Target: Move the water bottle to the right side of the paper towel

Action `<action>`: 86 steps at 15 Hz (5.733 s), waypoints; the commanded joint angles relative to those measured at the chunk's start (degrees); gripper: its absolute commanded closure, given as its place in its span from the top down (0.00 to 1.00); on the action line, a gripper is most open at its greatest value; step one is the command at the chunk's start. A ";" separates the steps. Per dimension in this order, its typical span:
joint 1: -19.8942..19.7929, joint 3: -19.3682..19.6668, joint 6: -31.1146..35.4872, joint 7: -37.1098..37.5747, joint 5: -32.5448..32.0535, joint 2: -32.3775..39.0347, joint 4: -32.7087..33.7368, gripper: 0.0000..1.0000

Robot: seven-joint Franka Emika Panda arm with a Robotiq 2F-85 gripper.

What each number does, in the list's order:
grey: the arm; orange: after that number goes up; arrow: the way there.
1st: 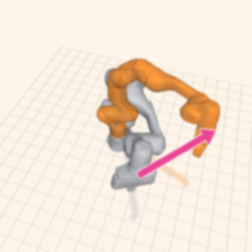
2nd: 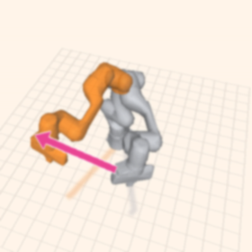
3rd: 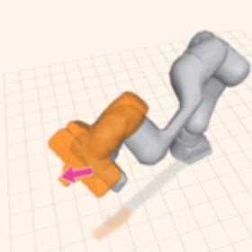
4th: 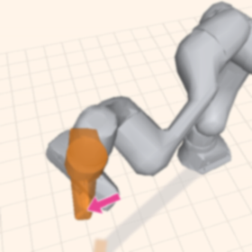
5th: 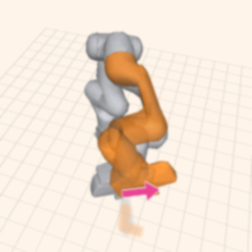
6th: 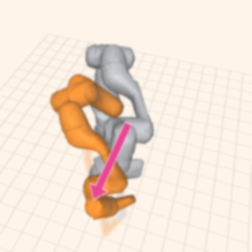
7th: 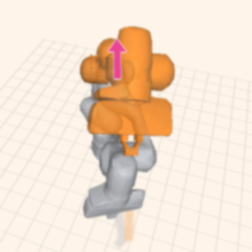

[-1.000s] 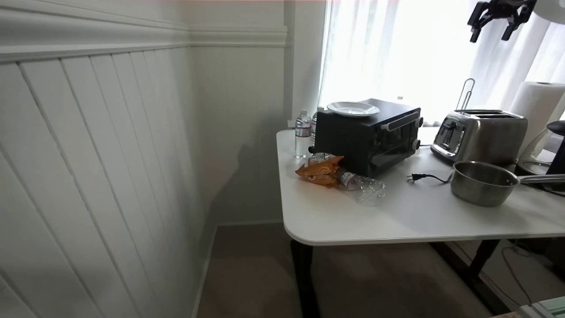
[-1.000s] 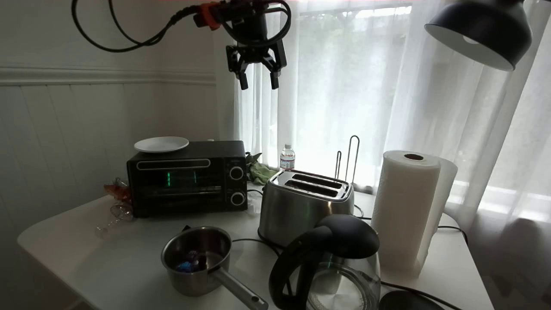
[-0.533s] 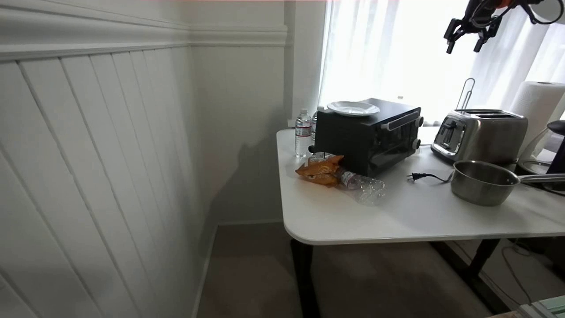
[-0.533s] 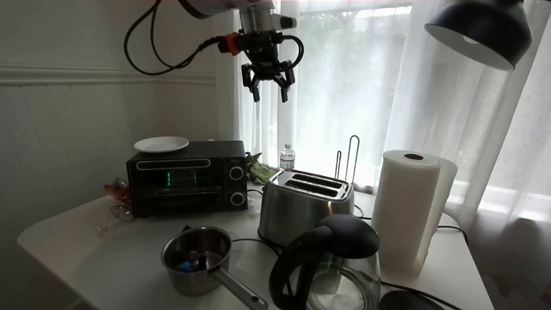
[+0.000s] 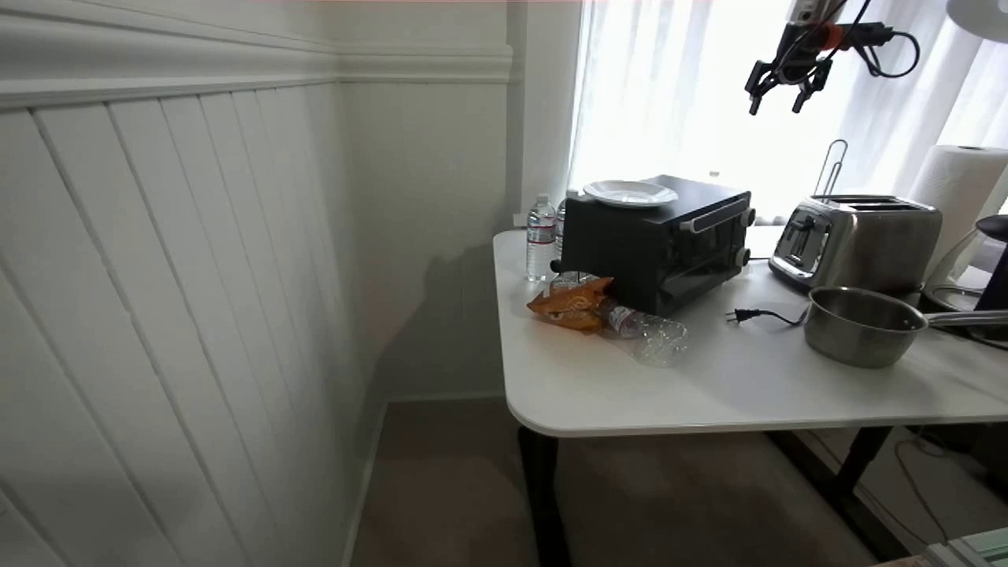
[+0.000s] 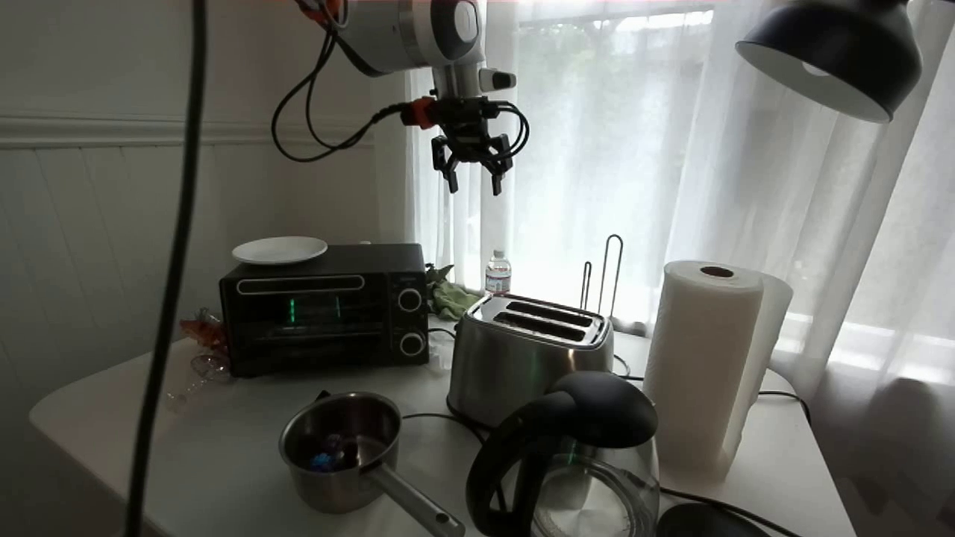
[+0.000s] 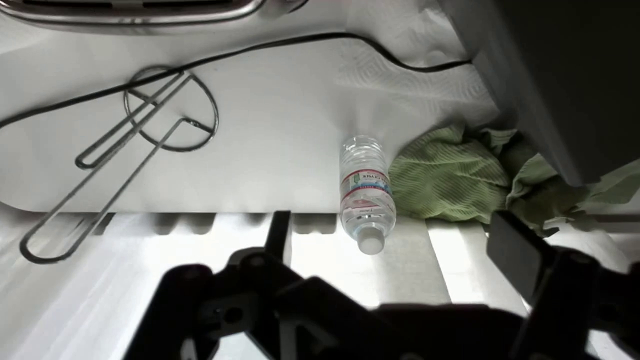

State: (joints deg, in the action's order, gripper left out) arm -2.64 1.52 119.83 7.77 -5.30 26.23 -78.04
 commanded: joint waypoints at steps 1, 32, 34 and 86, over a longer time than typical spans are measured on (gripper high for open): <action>0.71 0.52 -0.28 -0.39 0.92 7.83 10.30 1.00; -0.53 0.58 14.15 -1.21 2.38 32.31 29.69 1.00; -0.77 0.50 14.36 -1.24 2.71 34.06 31.80 1.00; -1.25 11.70 -0.06 38.95 -5.32 -24.65 -18.85 0.08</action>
State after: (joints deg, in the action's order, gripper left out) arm -4.25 12.46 123.10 39.47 -7.20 11.26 -89.87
